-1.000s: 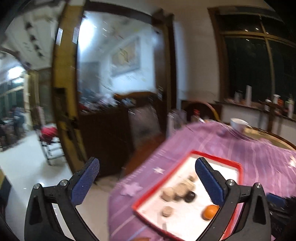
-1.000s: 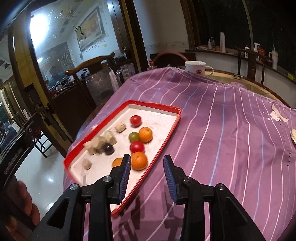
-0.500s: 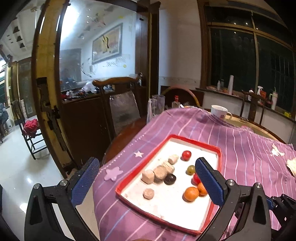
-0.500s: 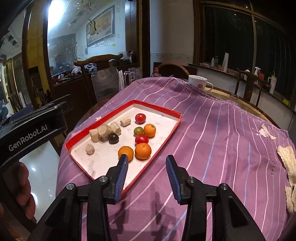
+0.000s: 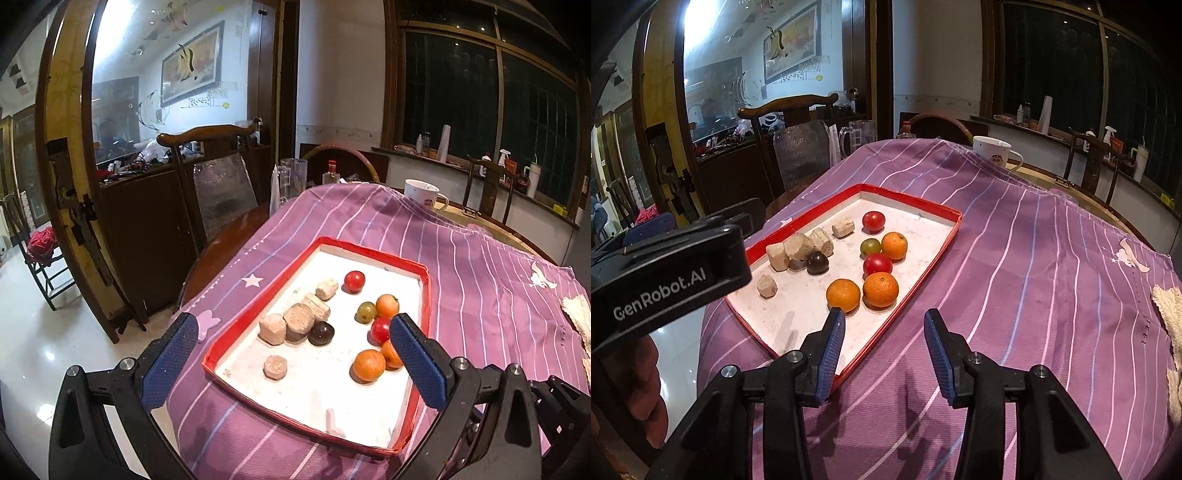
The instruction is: Organize fruits
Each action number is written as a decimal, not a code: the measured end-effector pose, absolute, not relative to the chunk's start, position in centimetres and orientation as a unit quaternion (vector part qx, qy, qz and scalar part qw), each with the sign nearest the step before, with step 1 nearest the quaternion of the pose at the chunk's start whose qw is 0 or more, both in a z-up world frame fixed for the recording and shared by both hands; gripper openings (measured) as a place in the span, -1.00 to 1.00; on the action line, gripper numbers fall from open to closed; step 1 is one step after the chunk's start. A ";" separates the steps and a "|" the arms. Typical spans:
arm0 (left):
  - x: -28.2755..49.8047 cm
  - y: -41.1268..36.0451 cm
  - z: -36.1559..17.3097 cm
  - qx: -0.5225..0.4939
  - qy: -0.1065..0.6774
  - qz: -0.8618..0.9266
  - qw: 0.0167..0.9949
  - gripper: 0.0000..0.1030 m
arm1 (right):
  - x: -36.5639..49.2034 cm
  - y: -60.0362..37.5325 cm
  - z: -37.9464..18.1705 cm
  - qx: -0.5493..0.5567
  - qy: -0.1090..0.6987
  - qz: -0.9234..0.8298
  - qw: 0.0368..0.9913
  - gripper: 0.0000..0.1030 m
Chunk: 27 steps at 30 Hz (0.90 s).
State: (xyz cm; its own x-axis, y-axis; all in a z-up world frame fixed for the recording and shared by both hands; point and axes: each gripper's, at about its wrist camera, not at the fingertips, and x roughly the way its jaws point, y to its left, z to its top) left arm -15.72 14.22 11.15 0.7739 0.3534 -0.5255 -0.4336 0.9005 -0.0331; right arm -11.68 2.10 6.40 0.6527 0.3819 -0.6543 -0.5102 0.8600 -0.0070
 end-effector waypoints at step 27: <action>-14.9 14.4 9.2 -0.084 0.291 0.197 0.932 1.00 | -11.5 3.1 5.1 -0.102 0.351 0.245 0.898 -0.03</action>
State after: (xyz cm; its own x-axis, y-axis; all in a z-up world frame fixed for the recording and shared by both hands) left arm -14.93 14.36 9.23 0.7533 0.3178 -0.5759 -0.4159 0.9084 -0.0427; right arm -11.49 3.10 5.11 0.6326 0.3690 -0.6809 -0.5121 0.8589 -0.0103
